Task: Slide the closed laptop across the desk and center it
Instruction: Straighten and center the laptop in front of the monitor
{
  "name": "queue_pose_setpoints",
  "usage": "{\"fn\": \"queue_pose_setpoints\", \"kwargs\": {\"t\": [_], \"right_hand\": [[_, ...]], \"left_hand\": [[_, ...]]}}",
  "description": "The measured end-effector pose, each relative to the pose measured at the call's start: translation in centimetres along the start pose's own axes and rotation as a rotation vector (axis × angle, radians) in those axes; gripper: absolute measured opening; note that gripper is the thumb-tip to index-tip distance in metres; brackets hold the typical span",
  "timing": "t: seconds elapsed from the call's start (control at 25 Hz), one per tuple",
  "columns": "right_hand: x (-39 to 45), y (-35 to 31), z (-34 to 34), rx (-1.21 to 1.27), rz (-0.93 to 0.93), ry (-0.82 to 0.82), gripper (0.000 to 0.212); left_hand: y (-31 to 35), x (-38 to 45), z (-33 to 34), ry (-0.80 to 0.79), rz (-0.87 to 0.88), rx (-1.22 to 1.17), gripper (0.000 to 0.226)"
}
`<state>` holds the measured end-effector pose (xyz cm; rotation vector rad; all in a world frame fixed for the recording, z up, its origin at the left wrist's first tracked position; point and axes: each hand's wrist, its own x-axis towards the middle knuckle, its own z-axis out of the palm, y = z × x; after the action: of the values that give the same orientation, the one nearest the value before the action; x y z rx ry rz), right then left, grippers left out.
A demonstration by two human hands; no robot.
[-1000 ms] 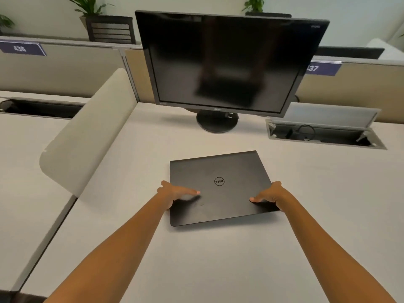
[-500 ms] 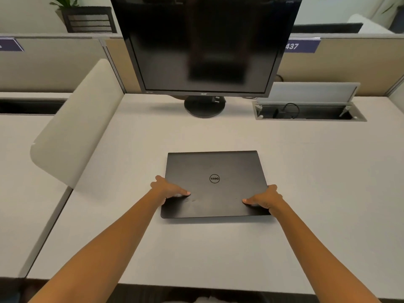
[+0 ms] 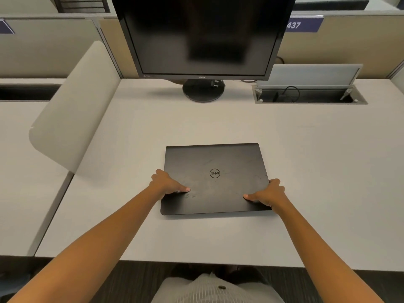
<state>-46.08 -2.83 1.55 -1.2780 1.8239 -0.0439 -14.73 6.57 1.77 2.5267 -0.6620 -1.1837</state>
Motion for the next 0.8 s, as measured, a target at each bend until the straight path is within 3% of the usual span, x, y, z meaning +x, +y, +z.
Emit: {"fn": "queue_pose_setpoints", "kwargs": {"t": [0.36, 0.56, 0.8], "right_hand": [[0.7, 0.0, -0.7, -0.358, -0.078, 0.082, 0.124], [2.8, -0.3, -1.0, 0.096, -0.473, 0.014, 0.112], [4.7, -0.3, -0.2, 0.262, -0.56, 0.028, 0.119]], "left_hand": [[-0.3, 0.3, -0.3, 0.083, 0.04, 0.175, 0.119], [-1.4, 1.5, 0.0, 0.197, 0.343, -0.017, 0.105], [-3.3, 1.2, 1.7, 0.191, 0.525, -0.313, 0.115]]}}
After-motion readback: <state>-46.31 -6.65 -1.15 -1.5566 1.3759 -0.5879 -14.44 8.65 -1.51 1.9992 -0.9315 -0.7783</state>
